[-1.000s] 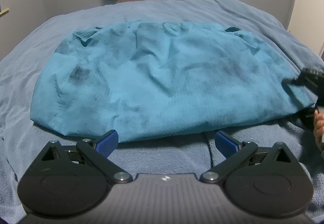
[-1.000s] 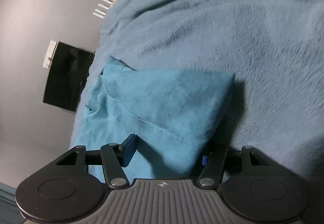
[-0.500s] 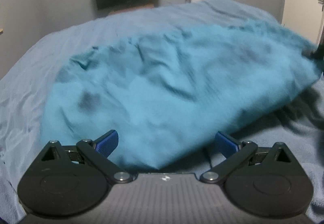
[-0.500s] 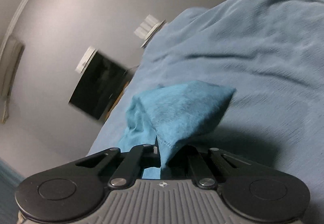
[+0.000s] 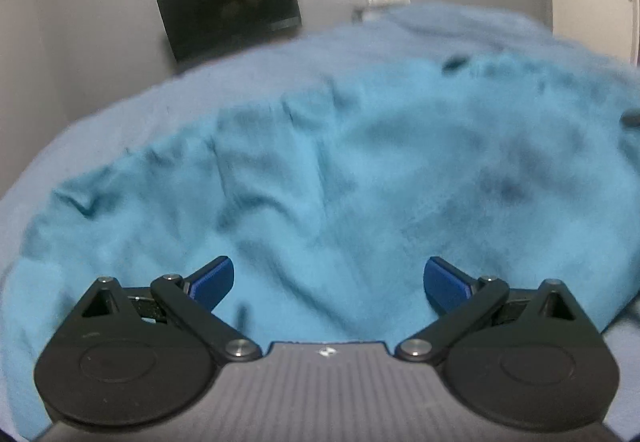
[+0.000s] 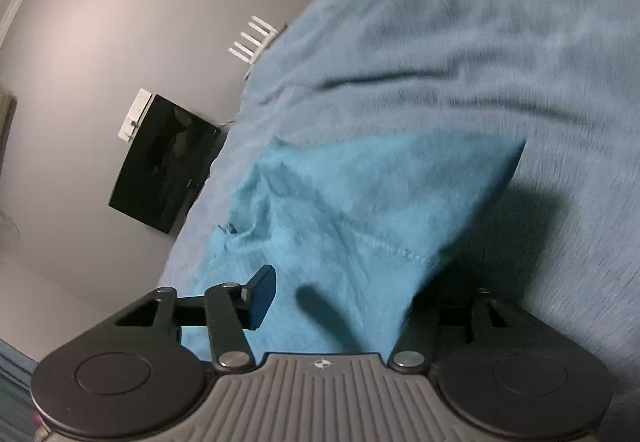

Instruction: Fold large clothes

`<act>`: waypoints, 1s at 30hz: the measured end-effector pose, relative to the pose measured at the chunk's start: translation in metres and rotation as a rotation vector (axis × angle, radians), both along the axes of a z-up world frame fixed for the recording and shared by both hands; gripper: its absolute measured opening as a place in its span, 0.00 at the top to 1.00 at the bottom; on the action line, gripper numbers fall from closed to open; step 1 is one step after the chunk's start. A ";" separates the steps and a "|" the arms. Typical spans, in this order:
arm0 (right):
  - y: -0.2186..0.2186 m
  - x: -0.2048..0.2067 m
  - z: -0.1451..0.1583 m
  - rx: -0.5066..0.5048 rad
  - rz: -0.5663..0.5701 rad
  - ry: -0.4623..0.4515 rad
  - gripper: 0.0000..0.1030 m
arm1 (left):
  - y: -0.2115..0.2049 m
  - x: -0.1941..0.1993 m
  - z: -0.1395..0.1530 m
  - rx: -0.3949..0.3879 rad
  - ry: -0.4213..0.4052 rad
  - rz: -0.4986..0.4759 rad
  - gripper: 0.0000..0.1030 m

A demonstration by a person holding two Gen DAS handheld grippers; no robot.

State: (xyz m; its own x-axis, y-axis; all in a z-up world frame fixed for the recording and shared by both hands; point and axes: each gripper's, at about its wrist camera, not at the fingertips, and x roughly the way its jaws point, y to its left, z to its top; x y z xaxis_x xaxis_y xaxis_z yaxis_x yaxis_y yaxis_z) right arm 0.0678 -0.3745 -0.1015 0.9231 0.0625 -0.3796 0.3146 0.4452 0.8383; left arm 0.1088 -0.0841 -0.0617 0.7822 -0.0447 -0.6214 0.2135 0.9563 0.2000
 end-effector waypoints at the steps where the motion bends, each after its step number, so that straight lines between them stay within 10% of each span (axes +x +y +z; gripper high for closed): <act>1: 0.002 0.002 0.003 -0.036 0.002 -0.003 0.67 | 0.003 0.002 -0.006 -0.001 0.009 0.011 0.00; 4: 0.024 0.008 0.029 -0.248 0.060 -0.053 0.90 | 0.011 0.011 -0.014 -0.063 0.043 0.037 0.00; 15: 0.151 -0.019 0.100 -0.862 0.415 -0.416 0.92 | 0.001 0.013 -0.040 0.011 0.030 0.043 0.01; 25: 0.177 -0.027 0.104 -1.001 0.520 -0.465 0.92 | 0.004 0.007 -0.034 0.016 0.049 0.032 0.01; 30: 0.183 -0.030 0.115 -1.032 0.507 -0.435 0.92 | 0.050 -0.008 0.017 0.121 0.072 0.006 0.02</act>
State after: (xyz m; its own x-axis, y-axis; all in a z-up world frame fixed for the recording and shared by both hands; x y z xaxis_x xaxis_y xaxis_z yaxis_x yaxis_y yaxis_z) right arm 0.0382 -0.1916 0.0140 0.9439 0.3035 -0.1303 -0.3045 0.9524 0.0128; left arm 0.1010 -0.0341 -0.0448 0.7358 0.0387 -0.6761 0.2257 0.9273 0.2986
